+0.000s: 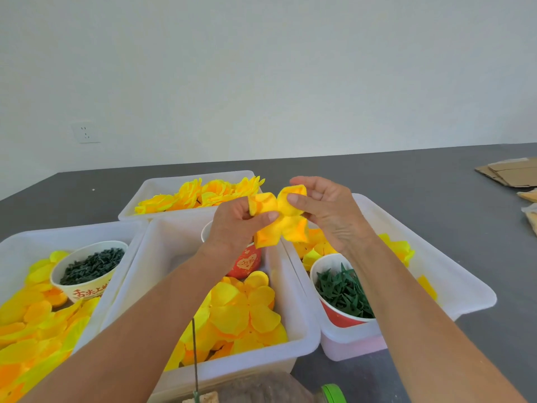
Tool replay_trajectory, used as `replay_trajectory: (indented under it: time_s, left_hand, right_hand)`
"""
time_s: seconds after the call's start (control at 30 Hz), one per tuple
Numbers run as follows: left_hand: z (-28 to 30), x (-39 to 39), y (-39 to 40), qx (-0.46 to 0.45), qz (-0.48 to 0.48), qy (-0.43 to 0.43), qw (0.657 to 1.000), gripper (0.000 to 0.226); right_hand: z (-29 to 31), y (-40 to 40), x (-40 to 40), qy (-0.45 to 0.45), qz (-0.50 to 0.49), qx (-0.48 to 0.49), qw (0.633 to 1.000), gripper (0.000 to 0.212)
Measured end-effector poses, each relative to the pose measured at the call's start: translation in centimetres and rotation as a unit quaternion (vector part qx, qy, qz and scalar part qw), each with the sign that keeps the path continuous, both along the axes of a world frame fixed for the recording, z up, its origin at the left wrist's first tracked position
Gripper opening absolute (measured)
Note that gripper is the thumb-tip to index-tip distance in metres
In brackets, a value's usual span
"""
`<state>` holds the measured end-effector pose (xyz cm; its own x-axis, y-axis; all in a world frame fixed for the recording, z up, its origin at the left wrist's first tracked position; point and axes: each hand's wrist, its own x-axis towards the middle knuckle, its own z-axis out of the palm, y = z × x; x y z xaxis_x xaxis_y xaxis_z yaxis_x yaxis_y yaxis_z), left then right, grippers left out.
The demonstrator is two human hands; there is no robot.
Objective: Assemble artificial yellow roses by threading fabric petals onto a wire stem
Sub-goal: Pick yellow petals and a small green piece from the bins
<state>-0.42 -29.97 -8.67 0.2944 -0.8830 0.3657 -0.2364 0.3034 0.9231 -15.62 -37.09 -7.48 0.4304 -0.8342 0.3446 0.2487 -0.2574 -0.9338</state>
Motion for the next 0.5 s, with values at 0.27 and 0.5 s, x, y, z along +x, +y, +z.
replay_trajectory:
  time_s: [0.27, 0.5]
  left_hand:
    - [-0.1, 1.5, 0.4, 0.074, -0.105, 0.199, 0.971, 0.032]
    - [-0.4, 1.3, 0.4, 0.104, -0.052, 0.134, 0.984, 0.029]
  right_hand:
    - [-1.0, 1.3, 1.9, 0.051, 0.07, 0.098, 0.991, 0.02]
    - [-1.6, 1.4, 2.0, 0.045, -0.03, 0.062, 0.997, 0.015]
